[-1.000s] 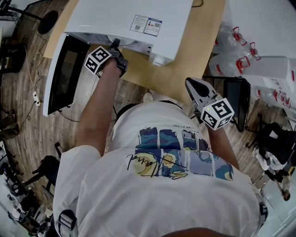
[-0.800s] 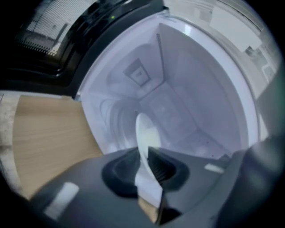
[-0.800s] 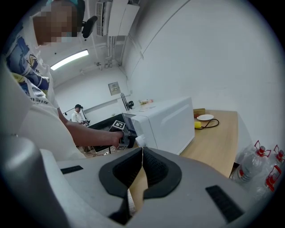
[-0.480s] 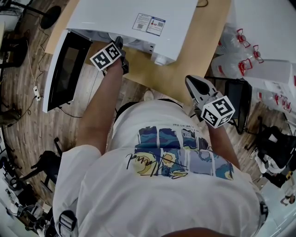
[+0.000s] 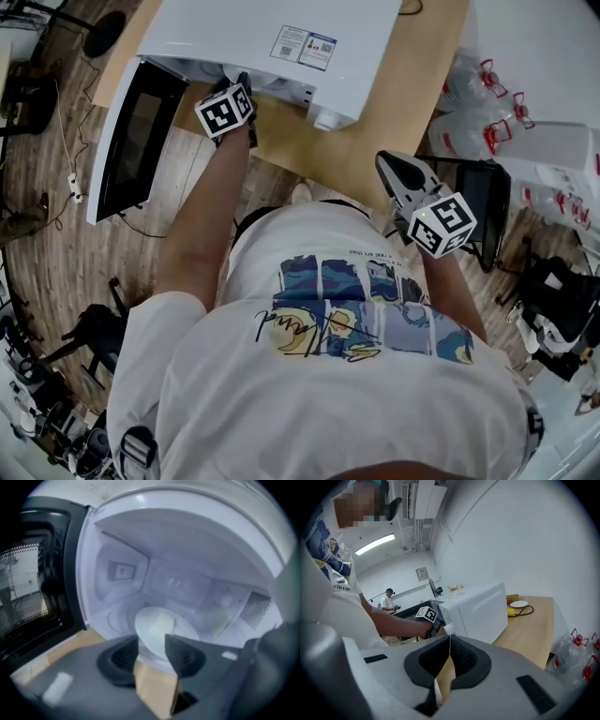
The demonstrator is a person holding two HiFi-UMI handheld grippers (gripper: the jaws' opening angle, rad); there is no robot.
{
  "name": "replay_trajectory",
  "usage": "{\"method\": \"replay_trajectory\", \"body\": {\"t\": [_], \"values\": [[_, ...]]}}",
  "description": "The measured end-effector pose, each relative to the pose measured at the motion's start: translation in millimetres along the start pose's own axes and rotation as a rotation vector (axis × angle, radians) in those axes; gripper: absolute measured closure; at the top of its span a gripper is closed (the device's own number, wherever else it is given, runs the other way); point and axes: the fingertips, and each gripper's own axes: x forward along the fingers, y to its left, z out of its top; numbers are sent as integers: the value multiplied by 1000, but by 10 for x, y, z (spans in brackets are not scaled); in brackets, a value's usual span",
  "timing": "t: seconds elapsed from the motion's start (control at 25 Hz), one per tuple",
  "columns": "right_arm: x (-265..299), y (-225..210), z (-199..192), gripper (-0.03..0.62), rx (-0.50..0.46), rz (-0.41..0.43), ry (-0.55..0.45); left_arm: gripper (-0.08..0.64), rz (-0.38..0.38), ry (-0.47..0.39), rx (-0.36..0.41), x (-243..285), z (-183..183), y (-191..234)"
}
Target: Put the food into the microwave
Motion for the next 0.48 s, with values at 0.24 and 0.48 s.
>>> {"method": "replay_trajectory", "body": {"t": [0.24,0.48], "values": [[26,87,-8,581,-5,11,1,379,-15,-18,52,-122,16,24],[106,258,3,581,-17,32,0,379,-64,-30,86,-323,26,11]]}}
